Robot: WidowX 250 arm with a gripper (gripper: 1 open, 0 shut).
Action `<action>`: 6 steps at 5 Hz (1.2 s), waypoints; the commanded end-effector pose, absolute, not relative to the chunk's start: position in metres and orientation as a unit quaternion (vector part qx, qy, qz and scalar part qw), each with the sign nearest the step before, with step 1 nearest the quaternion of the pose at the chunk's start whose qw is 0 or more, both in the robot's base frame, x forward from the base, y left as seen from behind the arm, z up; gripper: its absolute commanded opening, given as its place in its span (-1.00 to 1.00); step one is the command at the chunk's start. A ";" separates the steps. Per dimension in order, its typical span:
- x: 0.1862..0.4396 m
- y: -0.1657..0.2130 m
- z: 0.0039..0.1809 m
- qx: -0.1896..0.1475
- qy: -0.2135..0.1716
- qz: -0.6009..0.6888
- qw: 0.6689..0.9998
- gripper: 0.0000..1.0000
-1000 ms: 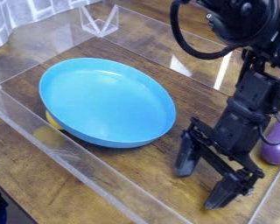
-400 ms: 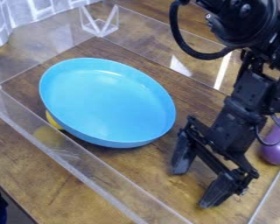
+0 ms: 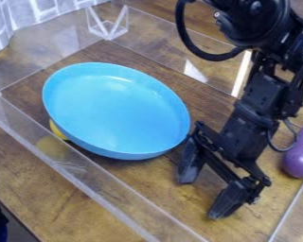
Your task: Move the carrot to the right side
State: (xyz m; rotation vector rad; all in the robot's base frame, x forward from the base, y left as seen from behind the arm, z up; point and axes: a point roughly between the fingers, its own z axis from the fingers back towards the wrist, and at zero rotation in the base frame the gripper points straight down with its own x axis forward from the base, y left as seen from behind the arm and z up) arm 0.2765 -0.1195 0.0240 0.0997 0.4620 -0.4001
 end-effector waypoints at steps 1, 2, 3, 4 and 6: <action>0.282 -0.123 0.050 0.035 0.190 -0.199 0.961 1.00; 0.280 -0.125 0.050 0.030 0.192 -0.200 0.960 1.00; 0.278 -0.128 0.051 0.025 0.193 -0.201 0.960 1.00; 0.276 -0.131 0.052 0.021 0.192 -0.202 0.960 1.00; 0.272 -0.135 0.057 0.015 0.191 -0.206 0.960 1.00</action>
